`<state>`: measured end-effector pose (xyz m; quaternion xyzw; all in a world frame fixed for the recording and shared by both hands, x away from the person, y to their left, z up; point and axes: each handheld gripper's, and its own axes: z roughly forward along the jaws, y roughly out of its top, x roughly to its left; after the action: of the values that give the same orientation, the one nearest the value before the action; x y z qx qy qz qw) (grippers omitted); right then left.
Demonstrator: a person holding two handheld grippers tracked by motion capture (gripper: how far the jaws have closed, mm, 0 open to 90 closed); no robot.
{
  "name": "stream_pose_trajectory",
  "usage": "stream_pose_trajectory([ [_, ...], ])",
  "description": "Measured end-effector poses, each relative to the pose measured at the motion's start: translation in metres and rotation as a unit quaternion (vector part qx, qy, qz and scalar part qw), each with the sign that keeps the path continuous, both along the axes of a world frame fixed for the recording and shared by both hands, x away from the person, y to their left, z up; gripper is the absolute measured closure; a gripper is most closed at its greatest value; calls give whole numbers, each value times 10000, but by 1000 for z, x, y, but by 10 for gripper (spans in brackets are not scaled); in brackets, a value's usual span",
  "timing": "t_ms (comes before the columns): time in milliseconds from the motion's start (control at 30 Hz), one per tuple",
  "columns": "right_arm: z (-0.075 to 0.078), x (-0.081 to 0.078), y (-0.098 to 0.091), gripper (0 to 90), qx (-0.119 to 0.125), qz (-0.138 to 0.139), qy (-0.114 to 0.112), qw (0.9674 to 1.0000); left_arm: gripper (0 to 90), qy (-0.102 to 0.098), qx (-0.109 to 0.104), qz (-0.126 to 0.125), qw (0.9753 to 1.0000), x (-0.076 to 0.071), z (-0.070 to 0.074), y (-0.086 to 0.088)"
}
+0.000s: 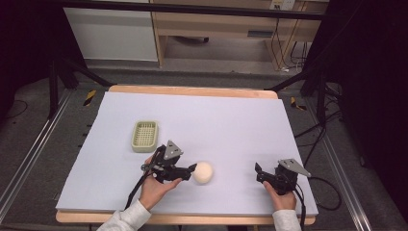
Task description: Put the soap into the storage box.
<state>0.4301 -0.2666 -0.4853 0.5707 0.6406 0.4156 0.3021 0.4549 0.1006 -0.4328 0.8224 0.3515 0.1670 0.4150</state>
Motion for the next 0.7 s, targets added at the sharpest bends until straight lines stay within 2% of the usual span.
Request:
stream_pose_trajectory([
  [167,0,0,0,54,-7,5,-2,10000,245,31,-36,-73,10000,-2,-1,-6],
  [700,0,0,0,54,-26,24,-1,10000,211,188,83,-255,9995,-4,-6,-23],
])
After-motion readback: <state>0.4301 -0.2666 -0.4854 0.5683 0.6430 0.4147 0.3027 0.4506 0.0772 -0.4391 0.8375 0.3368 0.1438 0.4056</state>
